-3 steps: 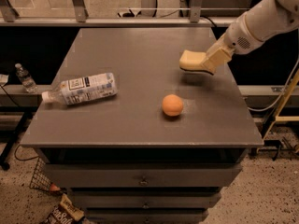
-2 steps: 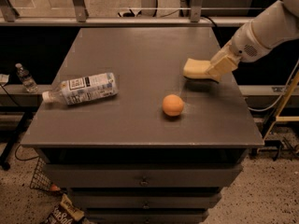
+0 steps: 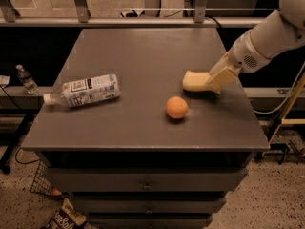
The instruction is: Move sponge near orange
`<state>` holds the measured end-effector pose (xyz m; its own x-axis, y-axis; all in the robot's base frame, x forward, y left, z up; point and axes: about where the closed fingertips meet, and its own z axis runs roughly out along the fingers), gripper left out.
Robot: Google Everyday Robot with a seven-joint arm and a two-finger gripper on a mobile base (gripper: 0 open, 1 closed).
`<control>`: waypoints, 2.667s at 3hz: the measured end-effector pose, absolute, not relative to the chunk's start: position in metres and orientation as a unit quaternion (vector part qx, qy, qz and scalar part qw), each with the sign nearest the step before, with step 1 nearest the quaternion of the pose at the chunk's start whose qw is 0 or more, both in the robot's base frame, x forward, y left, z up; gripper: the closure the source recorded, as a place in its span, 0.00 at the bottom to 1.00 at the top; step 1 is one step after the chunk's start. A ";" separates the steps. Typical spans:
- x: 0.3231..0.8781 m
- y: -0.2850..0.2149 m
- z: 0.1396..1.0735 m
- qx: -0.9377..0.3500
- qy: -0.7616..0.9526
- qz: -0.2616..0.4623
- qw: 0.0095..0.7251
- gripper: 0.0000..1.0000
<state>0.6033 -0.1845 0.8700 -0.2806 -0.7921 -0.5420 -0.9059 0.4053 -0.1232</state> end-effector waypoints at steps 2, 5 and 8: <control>0.593 -0.164 0.864 -0.548 0.781 0.122 0.272 1.00; 0.579 -0.146 0.855 -0.562 0.767 0.153 0.268 0.73; 0.579 -0.141 0.852 -0.565 0.765 0.156 0.265 0.04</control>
Offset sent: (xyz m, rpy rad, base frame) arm -0.0194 0.0282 -0.0042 0.0476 0.0025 0.0584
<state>0.5791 -0.1412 0.8515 -0.2204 -0.7819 -0.5831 -0.9481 0.3123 -0.0604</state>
